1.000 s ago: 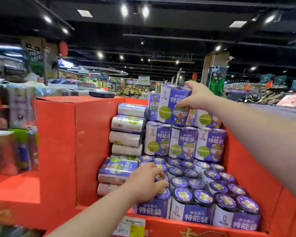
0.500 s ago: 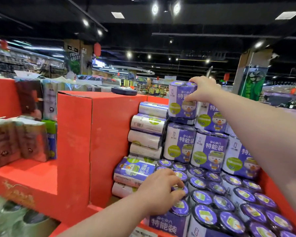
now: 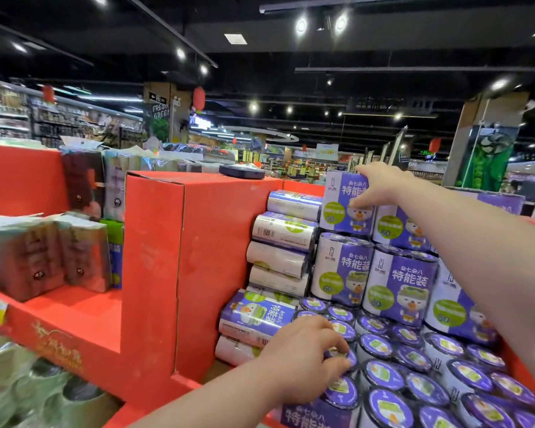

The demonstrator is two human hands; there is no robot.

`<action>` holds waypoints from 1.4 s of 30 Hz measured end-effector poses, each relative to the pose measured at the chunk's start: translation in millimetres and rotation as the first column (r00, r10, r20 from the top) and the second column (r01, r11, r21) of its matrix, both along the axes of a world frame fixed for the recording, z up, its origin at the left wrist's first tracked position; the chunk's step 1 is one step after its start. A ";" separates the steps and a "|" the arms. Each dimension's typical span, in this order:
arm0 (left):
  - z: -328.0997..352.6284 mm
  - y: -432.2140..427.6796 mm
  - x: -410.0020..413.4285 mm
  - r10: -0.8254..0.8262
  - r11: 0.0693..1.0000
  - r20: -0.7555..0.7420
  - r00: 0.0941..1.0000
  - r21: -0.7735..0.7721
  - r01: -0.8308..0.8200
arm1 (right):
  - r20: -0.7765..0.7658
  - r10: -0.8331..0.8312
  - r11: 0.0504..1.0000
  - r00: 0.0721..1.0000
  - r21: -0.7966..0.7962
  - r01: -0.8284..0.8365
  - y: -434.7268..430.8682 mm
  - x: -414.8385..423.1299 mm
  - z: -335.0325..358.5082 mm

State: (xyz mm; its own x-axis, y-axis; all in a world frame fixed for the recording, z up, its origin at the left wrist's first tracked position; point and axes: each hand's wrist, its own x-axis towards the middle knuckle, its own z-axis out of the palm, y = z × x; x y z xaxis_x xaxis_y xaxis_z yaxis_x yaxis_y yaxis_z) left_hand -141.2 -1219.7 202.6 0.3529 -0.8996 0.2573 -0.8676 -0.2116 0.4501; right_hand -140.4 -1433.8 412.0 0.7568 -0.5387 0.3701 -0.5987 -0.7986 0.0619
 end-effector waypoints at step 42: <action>21.8 20.5 -36.5 0.268 0.958 0.387 0.882 -0.010 -0.287 | -0.232 0.128 0.989 0.964 -0.041 -0.141 123.8 -164.3 -114.2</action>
